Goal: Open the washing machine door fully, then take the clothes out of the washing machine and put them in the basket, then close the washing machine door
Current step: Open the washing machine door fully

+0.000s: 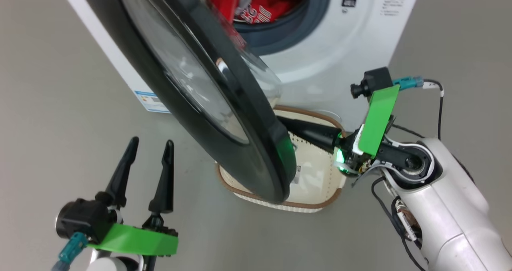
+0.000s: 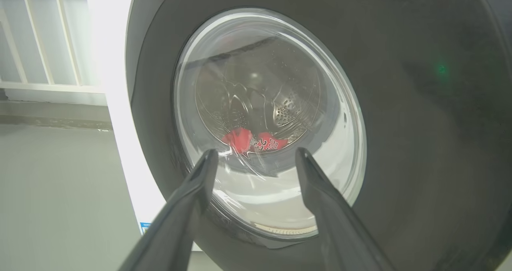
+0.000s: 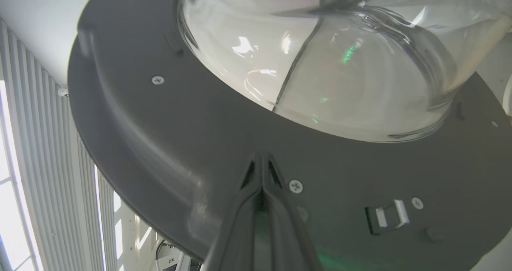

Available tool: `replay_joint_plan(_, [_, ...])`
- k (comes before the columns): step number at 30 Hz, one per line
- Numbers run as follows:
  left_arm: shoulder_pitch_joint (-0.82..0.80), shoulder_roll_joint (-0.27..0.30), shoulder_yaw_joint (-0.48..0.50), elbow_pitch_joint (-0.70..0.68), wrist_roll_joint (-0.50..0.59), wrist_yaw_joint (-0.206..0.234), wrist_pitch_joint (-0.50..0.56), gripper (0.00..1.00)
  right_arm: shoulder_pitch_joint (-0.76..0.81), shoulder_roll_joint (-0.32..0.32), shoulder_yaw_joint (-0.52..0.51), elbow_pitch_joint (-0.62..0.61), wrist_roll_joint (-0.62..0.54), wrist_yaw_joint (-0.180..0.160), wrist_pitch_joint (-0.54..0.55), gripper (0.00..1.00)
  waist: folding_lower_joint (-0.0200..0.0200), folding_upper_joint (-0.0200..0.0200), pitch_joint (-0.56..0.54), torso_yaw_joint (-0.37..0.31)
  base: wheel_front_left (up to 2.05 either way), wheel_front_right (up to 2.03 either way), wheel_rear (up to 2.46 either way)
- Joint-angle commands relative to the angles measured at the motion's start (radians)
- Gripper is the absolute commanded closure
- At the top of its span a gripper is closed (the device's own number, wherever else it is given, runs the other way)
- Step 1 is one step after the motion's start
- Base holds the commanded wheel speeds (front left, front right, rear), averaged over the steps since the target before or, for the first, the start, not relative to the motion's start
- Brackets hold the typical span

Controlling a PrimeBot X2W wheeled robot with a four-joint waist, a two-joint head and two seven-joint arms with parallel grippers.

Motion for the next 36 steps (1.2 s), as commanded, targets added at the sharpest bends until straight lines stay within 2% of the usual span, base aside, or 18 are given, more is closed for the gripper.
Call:
replay_joint_plan(1, [0.005,0.015,0.033,-0.018,-0.008,-0.005,-0.005,0.0,0.012,0.031,0.024,-0.031,0.011,0.008,0.009,1.0,0.0,-0.0001,-0.038,0.039,0.0,0.0,0.0])
replay_joint_plan(13, [0.042,0.015,0.032,0.012,-0.013,-0.005,-0.005,0.0,0.067,0.033,0.069,-0.013,0.039,0.008,0.002,1.0,0.0,-0.0001,-0.112,0.127,0.0,0.0,0.0])
replay_joint_plan(29, [0.064,0.015,0.001,0.051,0.005,-0.005,-0.005,0.0,0.104,0.034,0.17,-0.005,0.085,0.008,-0.062,1.0,0.0,-0.0001,-0.177,0.259,0.0,0.0,0.0])
replay_joint_plan(36, [0.076,0.015,0.032,0.032,-0.002,-0.005,-0.005,0.0,0.071,0.034,0.232,0.004,0.086,0.008,-0.082,1.0,0.0,-0.0001,-0.16,0.275,0.0,0.0,0.0])
